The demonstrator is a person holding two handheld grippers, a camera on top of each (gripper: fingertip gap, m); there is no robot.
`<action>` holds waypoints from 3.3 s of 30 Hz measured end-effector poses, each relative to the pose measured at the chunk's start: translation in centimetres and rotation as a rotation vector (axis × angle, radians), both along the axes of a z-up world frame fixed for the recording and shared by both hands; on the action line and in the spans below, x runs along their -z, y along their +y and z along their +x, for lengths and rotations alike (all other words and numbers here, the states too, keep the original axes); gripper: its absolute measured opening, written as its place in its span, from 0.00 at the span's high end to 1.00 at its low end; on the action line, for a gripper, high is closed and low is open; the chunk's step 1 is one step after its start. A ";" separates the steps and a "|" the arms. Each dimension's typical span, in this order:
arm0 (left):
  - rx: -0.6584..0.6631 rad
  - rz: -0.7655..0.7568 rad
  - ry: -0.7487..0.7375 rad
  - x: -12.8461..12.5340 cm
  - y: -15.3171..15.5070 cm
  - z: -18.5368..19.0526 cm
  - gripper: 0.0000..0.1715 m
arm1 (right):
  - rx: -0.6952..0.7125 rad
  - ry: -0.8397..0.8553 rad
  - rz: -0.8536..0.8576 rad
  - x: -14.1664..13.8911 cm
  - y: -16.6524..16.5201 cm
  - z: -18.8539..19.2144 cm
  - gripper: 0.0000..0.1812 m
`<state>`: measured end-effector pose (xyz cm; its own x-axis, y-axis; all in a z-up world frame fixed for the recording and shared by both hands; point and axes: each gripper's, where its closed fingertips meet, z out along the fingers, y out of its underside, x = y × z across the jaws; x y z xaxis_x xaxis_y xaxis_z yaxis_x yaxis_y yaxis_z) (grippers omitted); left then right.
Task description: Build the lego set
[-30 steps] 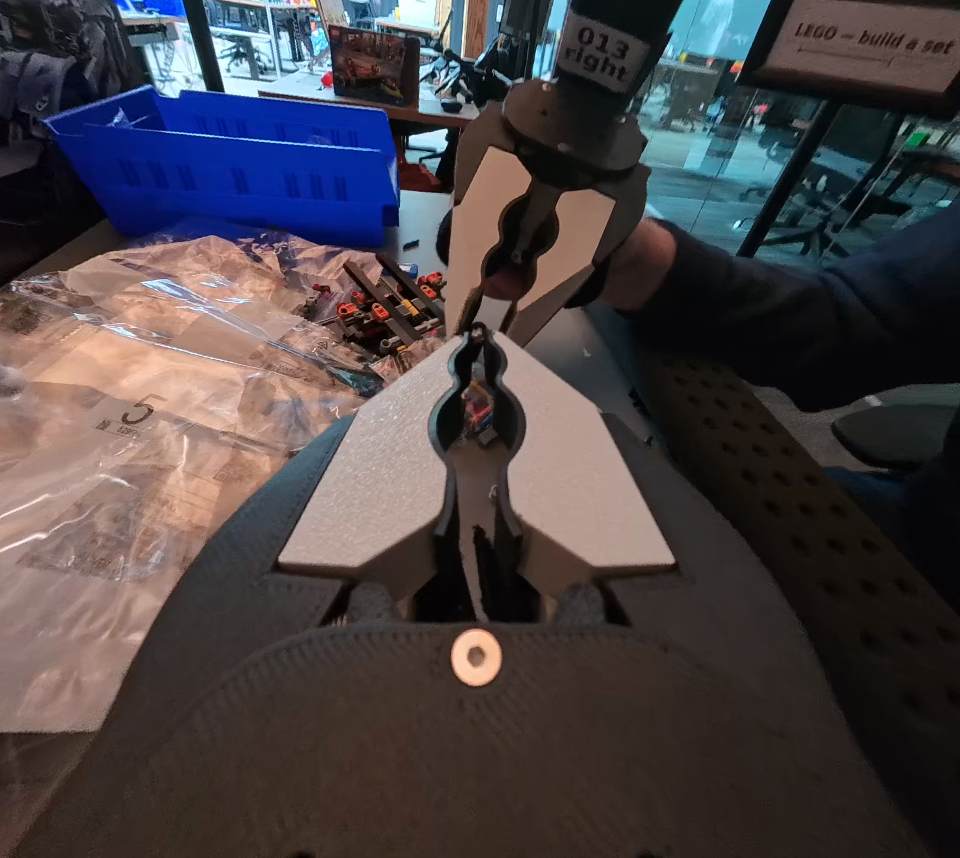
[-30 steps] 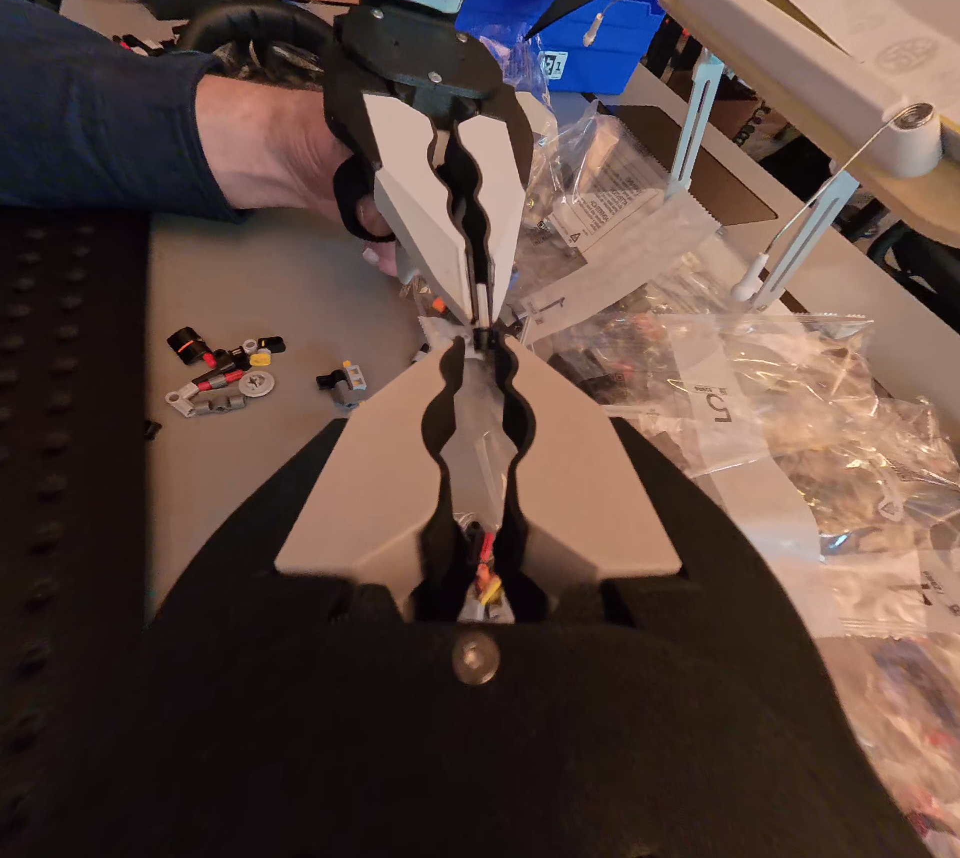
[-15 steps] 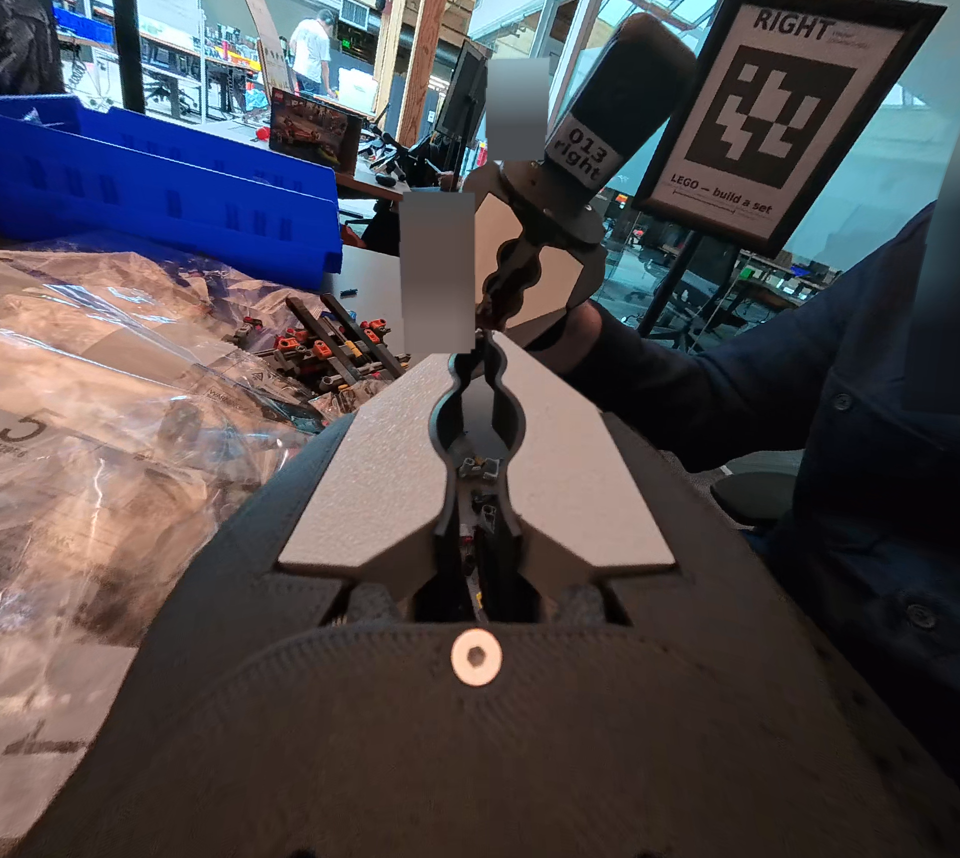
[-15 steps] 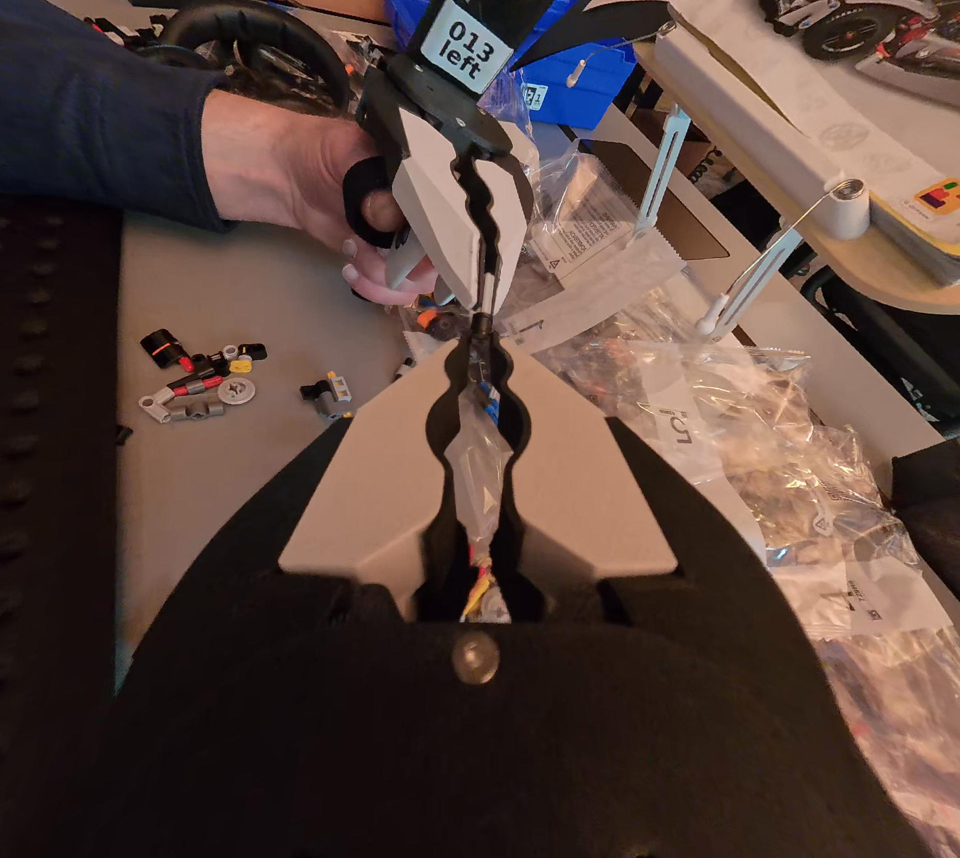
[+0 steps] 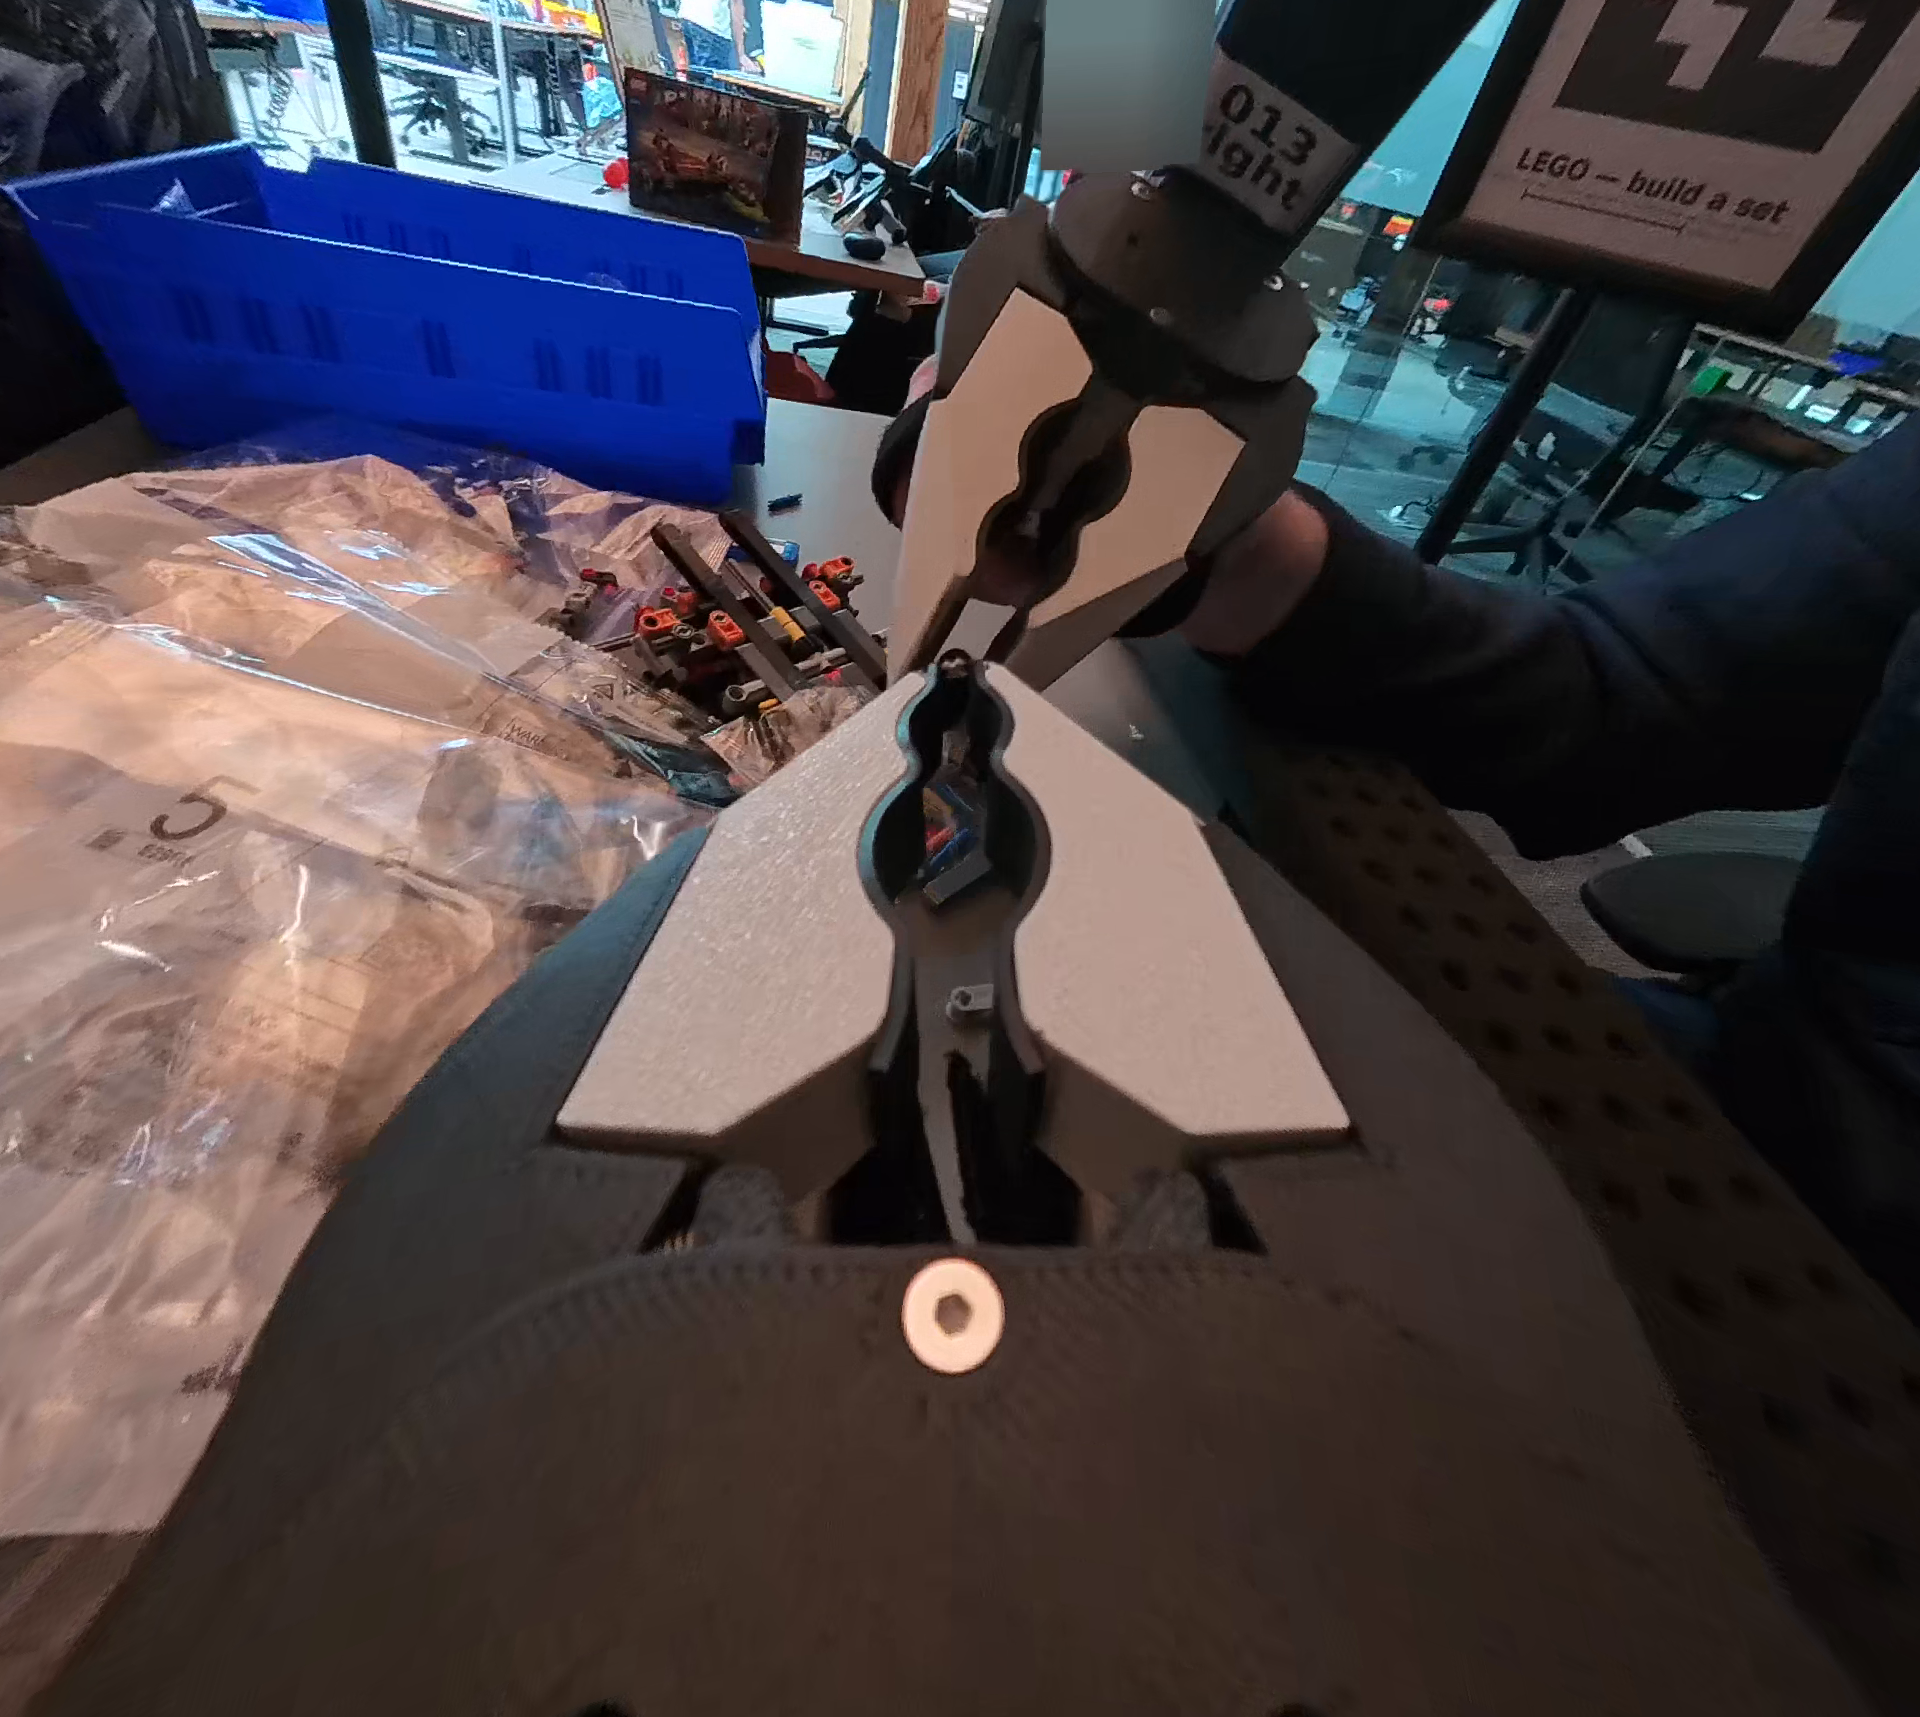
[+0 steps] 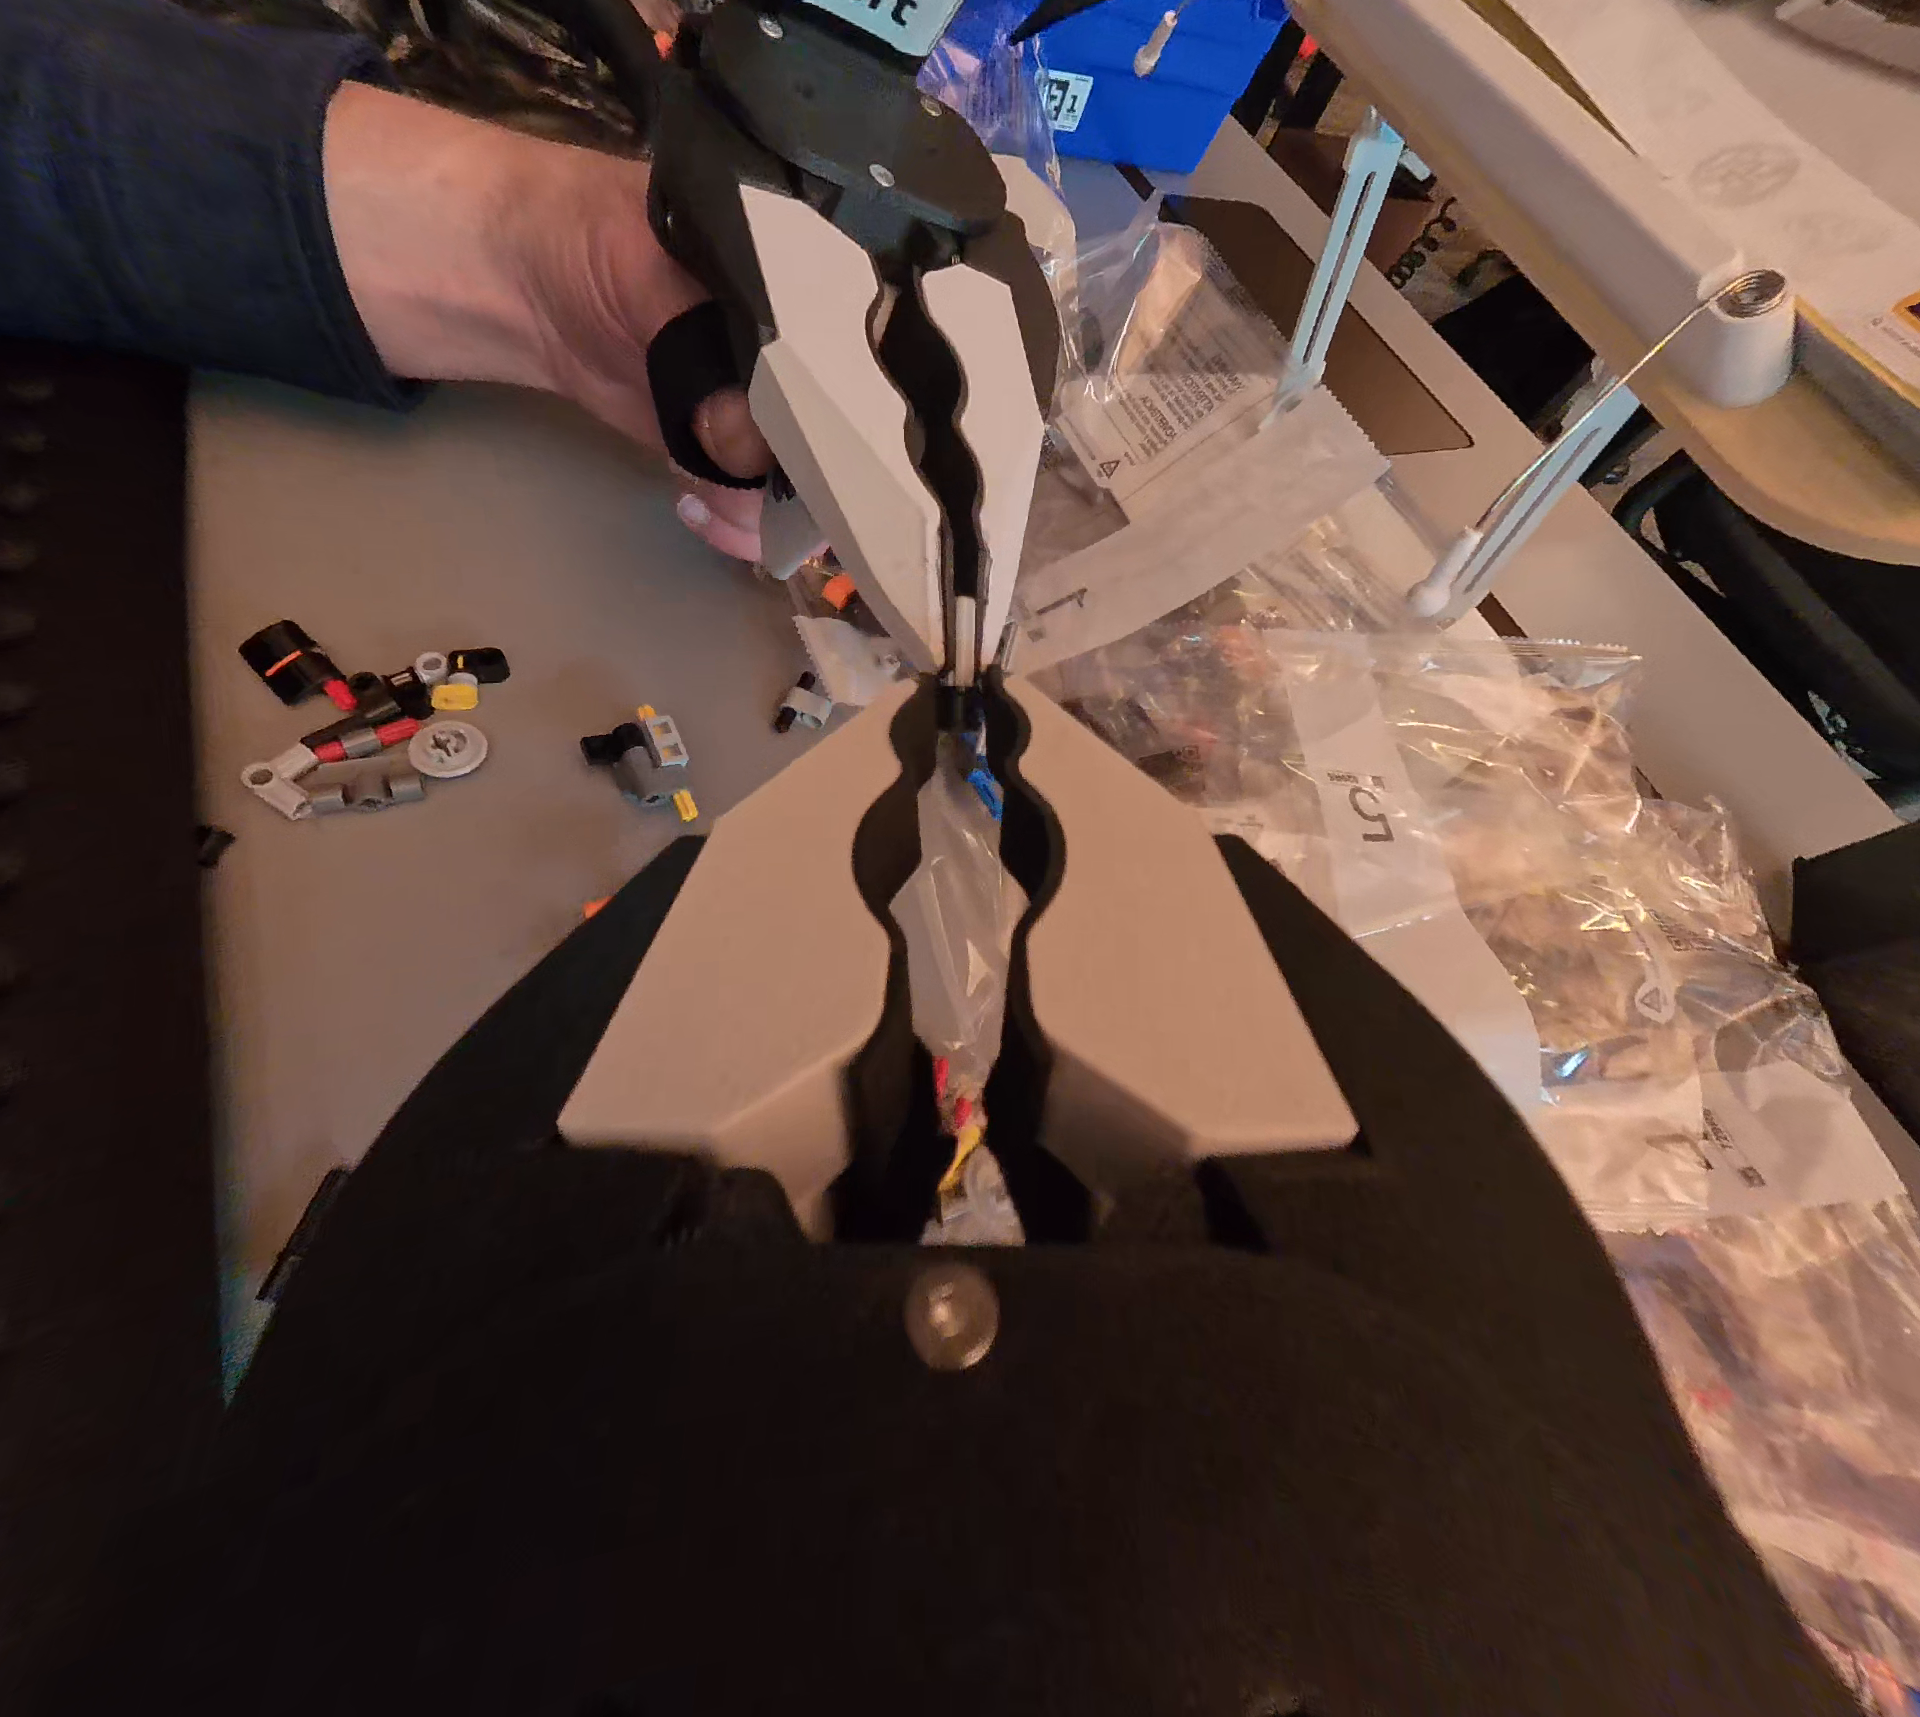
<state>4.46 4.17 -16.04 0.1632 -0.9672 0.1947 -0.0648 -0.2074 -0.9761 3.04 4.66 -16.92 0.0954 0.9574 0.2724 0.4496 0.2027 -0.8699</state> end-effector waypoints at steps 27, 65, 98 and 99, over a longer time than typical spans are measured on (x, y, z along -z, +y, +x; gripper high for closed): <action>-0.071 0.039 0.125 1.6 0.9 0.2 0.99 | 0.095 -0.229 0.335 1.7 1.3 0.4 0.97; -0.383 0.077 0.654 8.6 5.6 -3.6 0.84 | 0.256 -0.278 -0.028 5.7 5.4 2.5 0.98; -0.479 0.083 0.690 8.9 7.2 -5.3 1.00 | 0.228 -0.334 -0.109 7.4 5.7 0.9 0.97; -0.470 0.075 0.660 8.5 7.0 -5.2 1.00 | 0.226 -0.338 -0.107 7.5 5.6 0.9 0.97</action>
<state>-0.73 11.22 -24.55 0.6142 -0.7756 -0.1458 -0.5538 -0.2921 -0.7797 3.96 10.30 -24.40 0.2290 0.9472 0.2244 0.7361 -0.0177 -0.6766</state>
